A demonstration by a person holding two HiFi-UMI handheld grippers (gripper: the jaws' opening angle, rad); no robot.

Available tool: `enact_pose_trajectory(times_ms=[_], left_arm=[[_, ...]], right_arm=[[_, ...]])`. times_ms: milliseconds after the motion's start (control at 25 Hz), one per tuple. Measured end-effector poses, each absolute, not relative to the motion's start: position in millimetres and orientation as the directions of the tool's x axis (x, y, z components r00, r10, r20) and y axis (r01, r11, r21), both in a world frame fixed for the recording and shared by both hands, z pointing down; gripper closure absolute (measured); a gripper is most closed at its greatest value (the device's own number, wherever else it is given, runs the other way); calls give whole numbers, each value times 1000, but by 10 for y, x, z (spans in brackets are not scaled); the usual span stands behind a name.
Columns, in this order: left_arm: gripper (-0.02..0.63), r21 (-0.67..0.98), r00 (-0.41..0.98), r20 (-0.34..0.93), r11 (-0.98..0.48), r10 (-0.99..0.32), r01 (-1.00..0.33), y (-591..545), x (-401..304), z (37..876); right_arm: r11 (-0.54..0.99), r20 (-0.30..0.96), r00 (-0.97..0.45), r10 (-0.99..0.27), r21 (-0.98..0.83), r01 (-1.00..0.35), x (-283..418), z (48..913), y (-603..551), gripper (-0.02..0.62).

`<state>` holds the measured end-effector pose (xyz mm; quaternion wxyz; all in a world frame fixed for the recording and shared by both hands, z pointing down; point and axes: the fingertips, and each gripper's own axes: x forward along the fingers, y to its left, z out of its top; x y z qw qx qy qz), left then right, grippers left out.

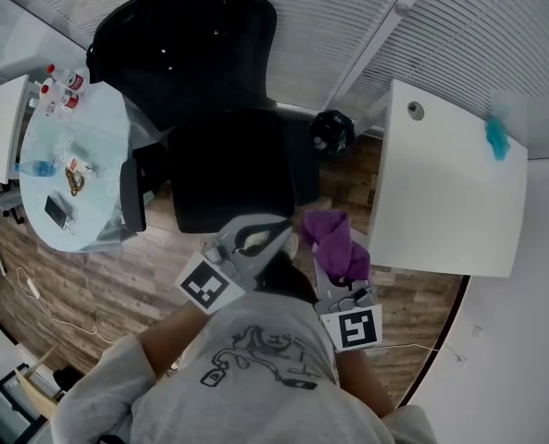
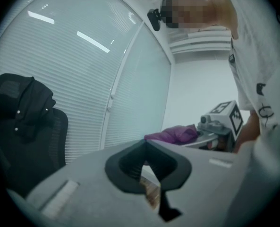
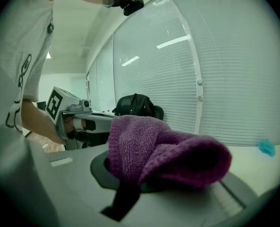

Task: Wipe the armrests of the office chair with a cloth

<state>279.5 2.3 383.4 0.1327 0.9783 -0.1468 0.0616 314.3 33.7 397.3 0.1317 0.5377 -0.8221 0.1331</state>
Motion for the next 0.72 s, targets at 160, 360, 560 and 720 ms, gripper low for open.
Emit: enact_pose_trajectory(times_ms=[160,360,560,720], left_arm=[[604,236,948,159,-921,-277,-309,-116,2801,4167],[604,193,948,174,-935,-267,-299,-259,2836,4654],[604,175,953,197,-949,-229,-264,-341,2897,5130],[604,190,954,206,-947,-219,-259,-396,2896,5388]], right_arm=[[379,420,-365,-831,-54,-924,3171,4427,222,568],[379,489,-360,-795,-65,-923,3212,5040,109,568],[391,539,-351,-766,-44,-919,3204,5615,-31,568],[401,614,-339,-713,-39,-915,3162,6236,-113,568]])
